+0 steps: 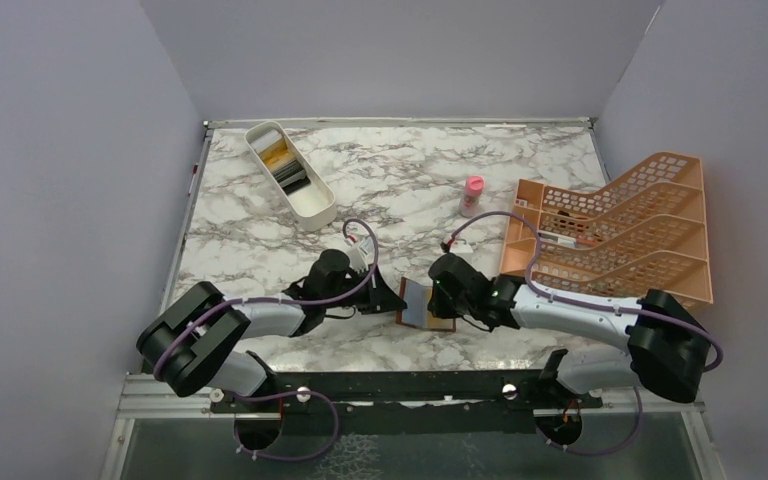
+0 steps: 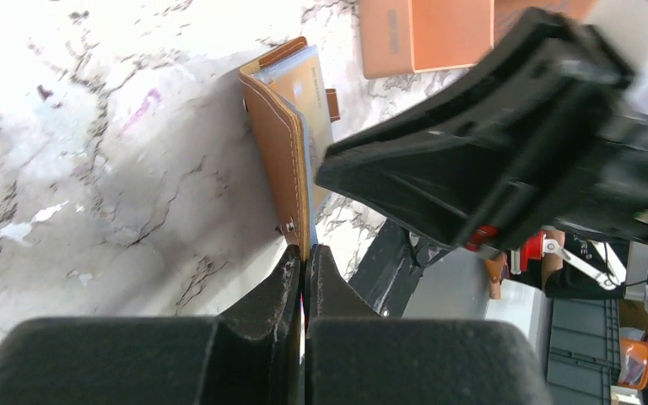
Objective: Put the credit cards into the card holder
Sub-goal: Turn over the card slot in the card holder, then pick up the credit card from the storage box.
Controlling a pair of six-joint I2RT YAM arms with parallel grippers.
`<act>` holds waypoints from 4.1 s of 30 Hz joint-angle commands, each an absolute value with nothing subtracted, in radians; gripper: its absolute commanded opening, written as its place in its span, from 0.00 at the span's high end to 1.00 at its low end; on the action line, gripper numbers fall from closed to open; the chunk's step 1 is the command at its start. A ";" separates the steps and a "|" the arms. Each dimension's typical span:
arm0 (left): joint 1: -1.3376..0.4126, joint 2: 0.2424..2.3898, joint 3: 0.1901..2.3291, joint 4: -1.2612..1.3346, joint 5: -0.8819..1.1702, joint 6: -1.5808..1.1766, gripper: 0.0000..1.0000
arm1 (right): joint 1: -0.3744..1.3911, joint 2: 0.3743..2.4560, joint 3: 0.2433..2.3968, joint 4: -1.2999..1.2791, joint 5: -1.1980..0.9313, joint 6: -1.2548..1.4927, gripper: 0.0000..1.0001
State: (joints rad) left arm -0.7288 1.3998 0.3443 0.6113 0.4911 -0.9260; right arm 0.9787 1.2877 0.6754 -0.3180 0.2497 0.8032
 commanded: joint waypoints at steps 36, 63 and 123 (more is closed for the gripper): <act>-0.733 1.306 0.836 -0.295 0.266 -0.479 1.00 | 0.948 1.199 0.641 -0.286 0.301 0.737 0.75; -0.826 1.550 1.129 -0.559 0.036 -0.425 1.00 | 0.914 1.132 0.567 -0.107 0.360 0.767 0.74; -0.052 2.056 1.778 -0.310 -0.020 0.718 0.43 | 0.914 0.954 0.647 -0.321 0.197 0.642 0.63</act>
State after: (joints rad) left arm -0.0860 1.9461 1.6581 -0.2695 -0.0471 0.6312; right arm 0.9161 0.9466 0.6388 -0.3305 0.1707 0.6254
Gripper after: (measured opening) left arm 0.568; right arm 0.371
